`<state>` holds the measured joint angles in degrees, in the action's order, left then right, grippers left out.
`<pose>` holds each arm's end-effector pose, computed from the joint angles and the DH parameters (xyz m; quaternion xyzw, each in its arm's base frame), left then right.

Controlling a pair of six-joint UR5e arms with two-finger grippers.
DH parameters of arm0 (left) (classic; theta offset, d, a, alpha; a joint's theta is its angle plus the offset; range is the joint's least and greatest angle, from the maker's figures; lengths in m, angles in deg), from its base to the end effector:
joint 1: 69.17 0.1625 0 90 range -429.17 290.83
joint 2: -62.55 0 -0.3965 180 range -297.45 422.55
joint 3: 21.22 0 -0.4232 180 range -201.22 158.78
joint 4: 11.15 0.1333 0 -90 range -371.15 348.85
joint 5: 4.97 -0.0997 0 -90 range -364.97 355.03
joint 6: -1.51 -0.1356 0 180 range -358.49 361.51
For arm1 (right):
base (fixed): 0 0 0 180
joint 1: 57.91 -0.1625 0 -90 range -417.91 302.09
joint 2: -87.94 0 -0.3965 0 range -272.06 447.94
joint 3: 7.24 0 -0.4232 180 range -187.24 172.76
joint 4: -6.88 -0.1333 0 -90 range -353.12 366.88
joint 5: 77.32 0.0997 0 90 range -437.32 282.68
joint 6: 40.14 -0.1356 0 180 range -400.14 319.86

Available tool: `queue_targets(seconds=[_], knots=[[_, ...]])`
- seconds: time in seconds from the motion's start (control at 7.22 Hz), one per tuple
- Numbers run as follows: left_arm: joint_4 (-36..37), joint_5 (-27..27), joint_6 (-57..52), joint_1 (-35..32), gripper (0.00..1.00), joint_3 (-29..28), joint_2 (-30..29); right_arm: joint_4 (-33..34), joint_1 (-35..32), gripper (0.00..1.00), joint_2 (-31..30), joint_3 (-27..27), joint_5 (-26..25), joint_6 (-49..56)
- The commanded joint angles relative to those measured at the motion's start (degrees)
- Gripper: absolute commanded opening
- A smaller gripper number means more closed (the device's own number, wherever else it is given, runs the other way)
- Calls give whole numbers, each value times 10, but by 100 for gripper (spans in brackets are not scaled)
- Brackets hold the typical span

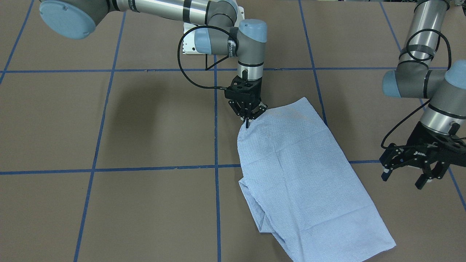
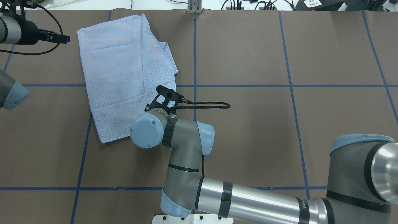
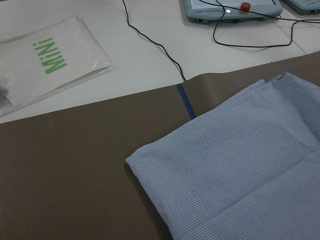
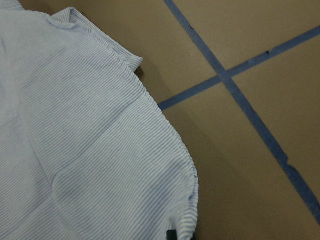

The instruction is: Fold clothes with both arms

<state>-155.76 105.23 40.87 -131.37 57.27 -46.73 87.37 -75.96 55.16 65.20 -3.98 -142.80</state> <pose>0.2543 -0.6677 0.4502 0.3418 0.4070 0.0055 0.8471 -0.7288 -0.4186 0.1166 0.1510 -0.4050 0.2964 0.8517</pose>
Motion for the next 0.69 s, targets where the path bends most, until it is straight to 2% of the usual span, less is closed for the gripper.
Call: queue_targets(seconds=[0.0, 0.28, 0.42, 0.55], knots=[[0, 15, 13, 1, 100, 11, 0, 0, -14, 0, -67, 91, 2, 24], [1, 44, 55, 2, 100, 38, 4, 0, -20, 0, -158, 214, 24, 57], [1, 50, 86, 13, 100, 77, 25, 1, -19, 0, -209, 273, 25, 57], [1, 50, 141, 37, 100, 131, 59, 5, -20, 0, -234, 309, 21, 57]])
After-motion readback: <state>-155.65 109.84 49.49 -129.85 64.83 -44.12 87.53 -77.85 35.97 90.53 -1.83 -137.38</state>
